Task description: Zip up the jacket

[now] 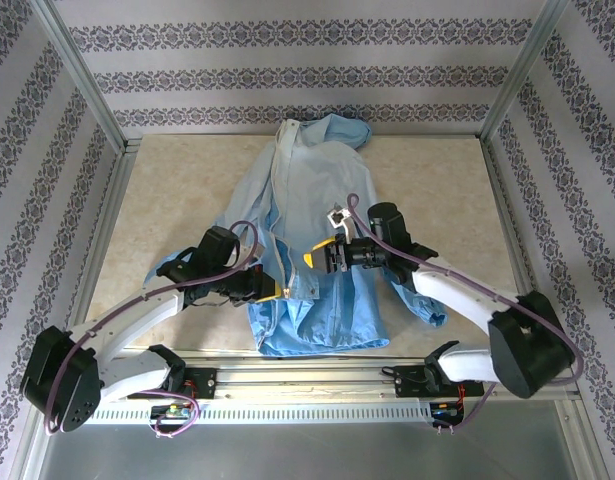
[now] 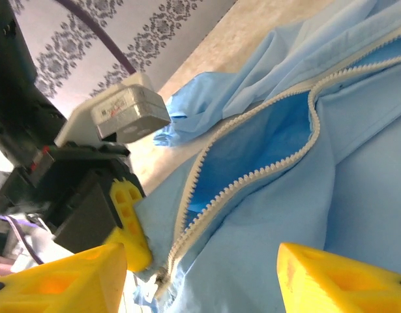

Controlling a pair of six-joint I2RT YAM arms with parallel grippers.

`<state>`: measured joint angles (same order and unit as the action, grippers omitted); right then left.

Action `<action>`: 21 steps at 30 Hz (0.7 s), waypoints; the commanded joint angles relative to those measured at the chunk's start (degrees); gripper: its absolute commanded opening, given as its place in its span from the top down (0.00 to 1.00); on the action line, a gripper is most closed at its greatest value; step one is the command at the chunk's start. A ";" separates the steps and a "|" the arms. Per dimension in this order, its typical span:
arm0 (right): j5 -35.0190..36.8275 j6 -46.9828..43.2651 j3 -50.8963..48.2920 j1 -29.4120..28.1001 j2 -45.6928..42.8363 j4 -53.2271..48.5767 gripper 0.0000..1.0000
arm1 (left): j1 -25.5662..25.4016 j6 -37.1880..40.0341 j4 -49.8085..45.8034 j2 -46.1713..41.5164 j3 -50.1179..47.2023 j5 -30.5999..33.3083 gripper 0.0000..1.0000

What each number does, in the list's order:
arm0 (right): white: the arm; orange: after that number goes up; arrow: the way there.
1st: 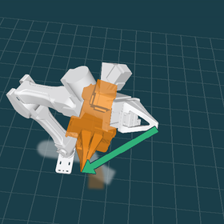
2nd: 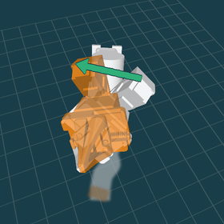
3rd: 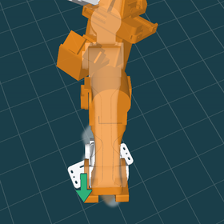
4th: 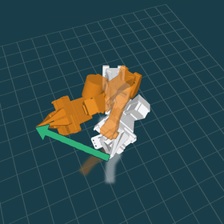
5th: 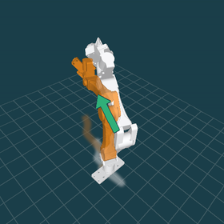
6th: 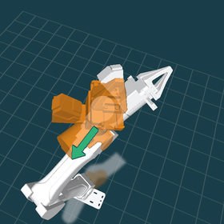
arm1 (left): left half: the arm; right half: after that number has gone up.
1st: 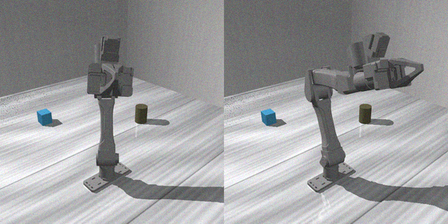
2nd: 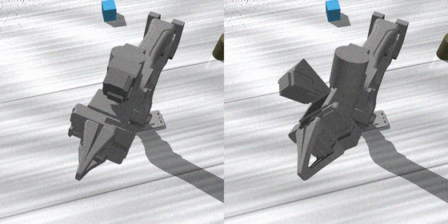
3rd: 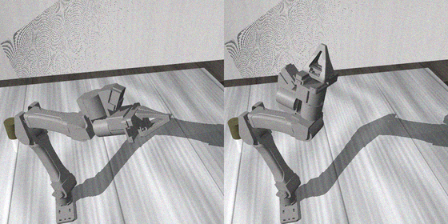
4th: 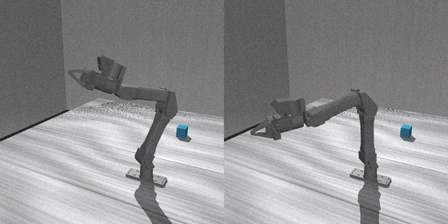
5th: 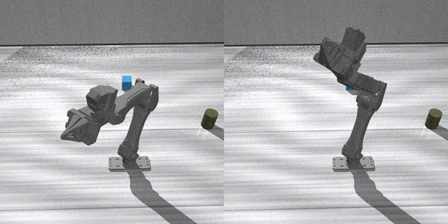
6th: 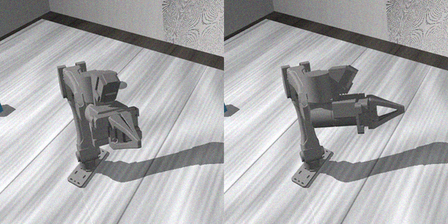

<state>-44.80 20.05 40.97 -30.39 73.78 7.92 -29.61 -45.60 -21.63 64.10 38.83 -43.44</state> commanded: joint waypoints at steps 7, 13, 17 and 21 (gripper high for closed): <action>19.32 -22.53 4.57 -12.27 -11.54 -25.67 0.37 | 0.33 3.15 -9.90 -0.16 4.23 -0.31 1.00; 28.07 -30.07 8.17 -23.69 -9.88 -31.29 0.37 | 0.28 4.26 -12.64 0.90 6.20 -0.48 1.00; 30.93 -31.95 10.81 -28.22 -4.87 -32.82 0.35 | 0.32 5.19 -14.87 1.05 7.10 -0.34 1.00; 31.35 -32.96 11.89 -29.85 -1.03 -31.64 0.33 | 0.28 5.26 -16.09 0.45 7.34 -0.40 1.00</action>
<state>-16.34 -10.02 51.18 -59.48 70.89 -22.20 -29.61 -41.95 -33.80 65.08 44.51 -43.29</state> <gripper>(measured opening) 0.662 0.037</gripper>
